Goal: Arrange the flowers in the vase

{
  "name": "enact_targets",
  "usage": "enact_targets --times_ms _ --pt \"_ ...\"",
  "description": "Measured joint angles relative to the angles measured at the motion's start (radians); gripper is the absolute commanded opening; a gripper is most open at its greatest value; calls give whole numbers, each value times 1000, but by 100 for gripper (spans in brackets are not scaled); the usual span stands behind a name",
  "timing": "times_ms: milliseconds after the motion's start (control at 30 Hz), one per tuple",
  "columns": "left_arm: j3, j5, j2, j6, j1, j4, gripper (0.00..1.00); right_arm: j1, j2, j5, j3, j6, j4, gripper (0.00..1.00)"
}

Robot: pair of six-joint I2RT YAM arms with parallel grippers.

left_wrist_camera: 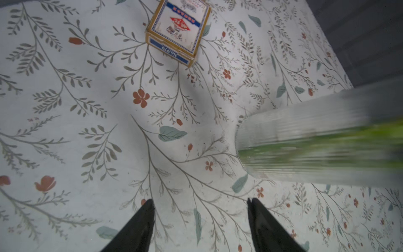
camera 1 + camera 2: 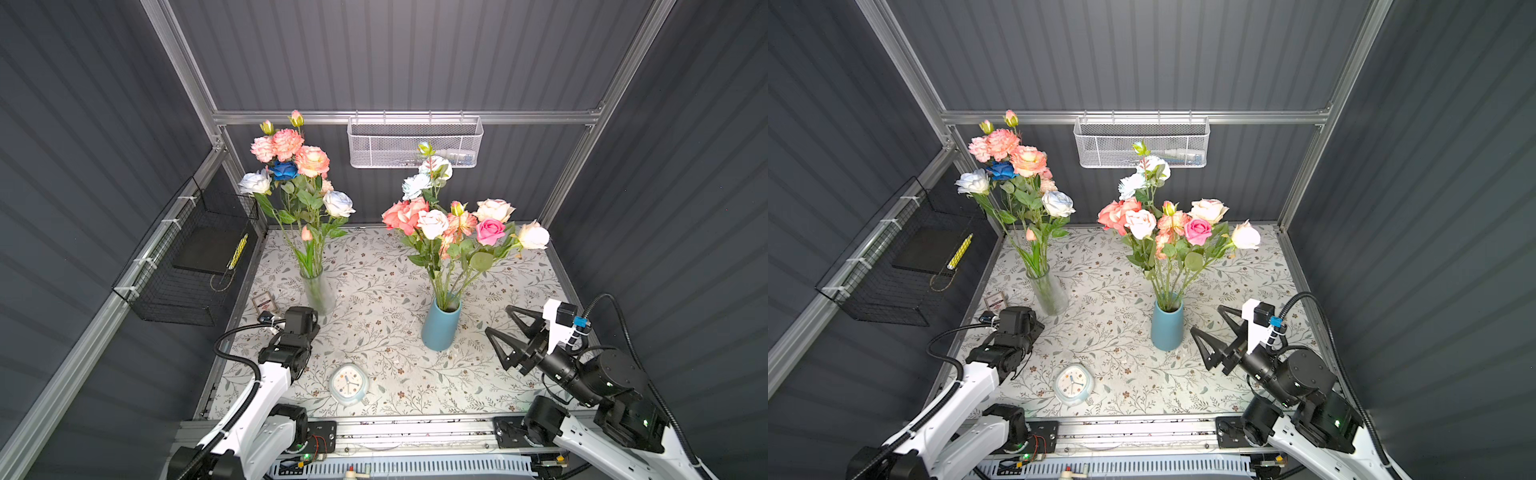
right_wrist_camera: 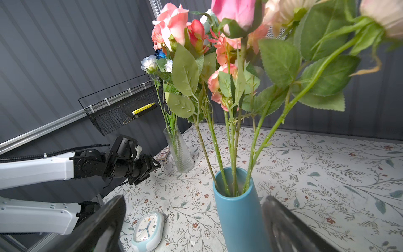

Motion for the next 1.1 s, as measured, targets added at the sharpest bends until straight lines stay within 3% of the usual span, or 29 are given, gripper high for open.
enact_targets --times_ms 67,133,167,400,733,1100 --pt "-6 41 42 -1 40 43 48 0 -9 0 0 0 0 99" --pt "-7 76 85 -4 76 96 27 0 -16 0 0 0 0 99" --pt "-7 92 106 0 92 122 22 0 -18 0 0 0 0 99" --pt "-7 192 269 2 216 293 1 0 -19 0 0 -4 0 99" --pt "36 318 510 19 309 527 0 0 -19 -5 0 -7 -1 99" --pt "173 480 718 73 332 682 0 0 -15 -3 14 -12 -2 99"
